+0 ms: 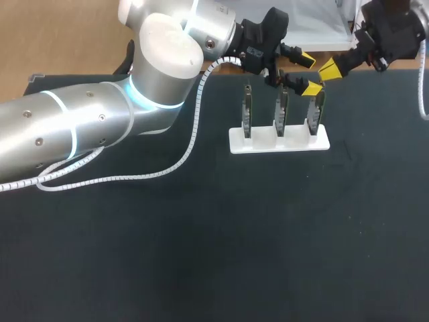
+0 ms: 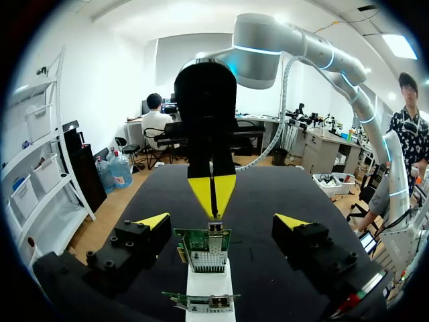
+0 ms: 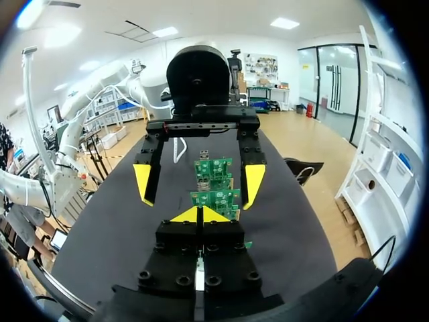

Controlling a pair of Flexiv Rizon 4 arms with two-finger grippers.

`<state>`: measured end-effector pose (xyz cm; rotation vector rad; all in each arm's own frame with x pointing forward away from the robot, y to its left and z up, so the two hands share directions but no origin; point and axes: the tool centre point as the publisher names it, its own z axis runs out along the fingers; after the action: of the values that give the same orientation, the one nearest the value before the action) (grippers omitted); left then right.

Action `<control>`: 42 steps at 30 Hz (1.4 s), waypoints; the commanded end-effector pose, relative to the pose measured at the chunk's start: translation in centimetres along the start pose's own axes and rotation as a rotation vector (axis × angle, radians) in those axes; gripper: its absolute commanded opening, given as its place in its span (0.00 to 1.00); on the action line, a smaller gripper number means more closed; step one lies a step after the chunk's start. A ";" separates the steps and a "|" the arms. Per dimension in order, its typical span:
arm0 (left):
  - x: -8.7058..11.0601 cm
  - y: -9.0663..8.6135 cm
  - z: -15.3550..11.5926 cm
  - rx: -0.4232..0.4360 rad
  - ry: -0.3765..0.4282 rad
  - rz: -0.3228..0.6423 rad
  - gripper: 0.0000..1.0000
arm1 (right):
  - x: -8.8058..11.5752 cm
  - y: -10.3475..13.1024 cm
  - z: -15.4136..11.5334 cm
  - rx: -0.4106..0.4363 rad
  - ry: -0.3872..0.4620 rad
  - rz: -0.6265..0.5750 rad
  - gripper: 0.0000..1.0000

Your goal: Pick up the optical module with the left hand, and insert it into the network port with the right hand.

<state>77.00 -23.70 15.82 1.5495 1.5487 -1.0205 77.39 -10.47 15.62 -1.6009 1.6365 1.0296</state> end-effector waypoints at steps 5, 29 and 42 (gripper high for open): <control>-0.5 0.1 -0.1 -0.007 -0.012 0.019 1.00 | -0.2 0.4 -0.8 0.038 -0.021 0.006 0.00; -4.4 1.5 -3.4 -0.101 -0.024 0.124 1.00 | -1.9 -0.6 -3.0 0.121 -0.076 -0.005 1.00; -4.4 1.5 -3.4 -0.101 -0.024 0.124 1.00 | -1.9 -0.6 -3.0 0.121 -0.076 -0.005 1.00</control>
<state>78.97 -22.71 21.21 1.5409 1.4459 -0.8791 78.66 -12.05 18.67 -1.4725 1.6126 0.9651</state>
